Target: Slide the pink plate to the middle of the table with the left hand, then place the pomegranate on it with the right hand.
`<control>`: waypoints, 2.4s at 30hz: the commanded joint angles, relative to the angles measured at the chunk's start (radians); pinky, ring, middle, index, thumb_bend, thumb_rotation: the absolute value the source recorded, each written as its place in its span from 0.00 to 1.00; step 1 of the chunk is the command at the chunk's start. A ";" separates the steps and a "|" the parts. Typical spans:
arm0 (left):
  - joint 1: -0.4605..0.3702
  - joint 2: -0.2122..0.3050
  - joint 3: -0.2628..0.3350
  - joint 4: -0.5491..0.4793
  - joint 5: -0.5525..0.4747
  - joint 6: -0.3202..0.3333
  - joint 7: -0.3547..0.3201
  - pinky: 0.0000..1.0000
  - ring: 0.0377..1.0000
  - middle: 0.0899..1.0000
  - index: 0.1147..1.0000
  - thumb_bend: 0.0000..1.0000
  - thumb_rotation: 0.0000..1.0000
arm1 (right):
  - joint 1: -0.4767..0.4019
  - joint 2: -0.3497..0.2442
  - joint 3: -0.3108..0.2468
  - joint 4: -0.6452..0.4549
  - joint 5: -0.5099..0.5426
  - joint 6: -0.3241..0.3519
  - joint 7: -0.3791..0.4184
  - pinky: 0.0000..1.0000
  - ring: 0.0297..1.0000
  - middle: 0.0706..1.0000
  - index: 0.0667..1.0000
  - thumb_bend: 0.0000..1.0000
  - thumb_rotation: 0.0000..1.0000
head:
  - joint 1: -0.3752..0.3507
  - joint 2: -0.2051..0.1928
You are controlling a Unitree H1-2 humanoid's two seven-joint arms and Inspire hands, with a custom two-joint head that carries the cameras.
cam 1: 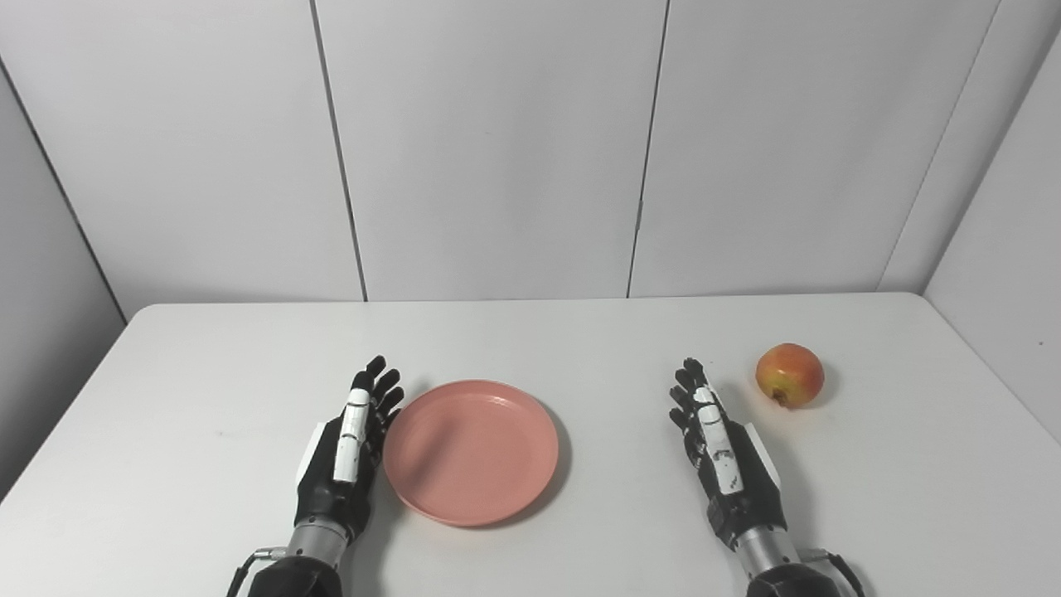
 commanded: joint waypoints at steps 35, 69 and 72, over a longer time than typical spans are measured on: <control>-0.022 -0.086 -0.087 -0.009 0.042 -0.051 -0.018 0.95 0.97 0.97 0.96 0.57 1.00 | -0.032 -0.014 -0.003 -0.080 -0.001 0.037 -0.020 1.00 1.00 1.00 1.00 0.67 0.97 | -0.064 0.061; -0.024 -0.037 -0.086 0.042 0.130 -0.149 -0.009 0.94 0.96 0.97 0.98 0.60 1.00 | -0.107 -0.197 -0.074 -0.212 -0.174 0.069 -0.078 1.00 0.99 0.97 0.98 0.82 0.79 | -0.051 0.061; -0.021 -0.037 -0.091 0.043 0.151 -0.158 0.000 0.94 0.96 0.96 0.97 0.60 1.00 | -0.115 -0.236 -0.067 -0.206 -0.238 0.061 -0.082 1.00 0.99 0.98 0.98 0.78 0.79 | -0.051 0.053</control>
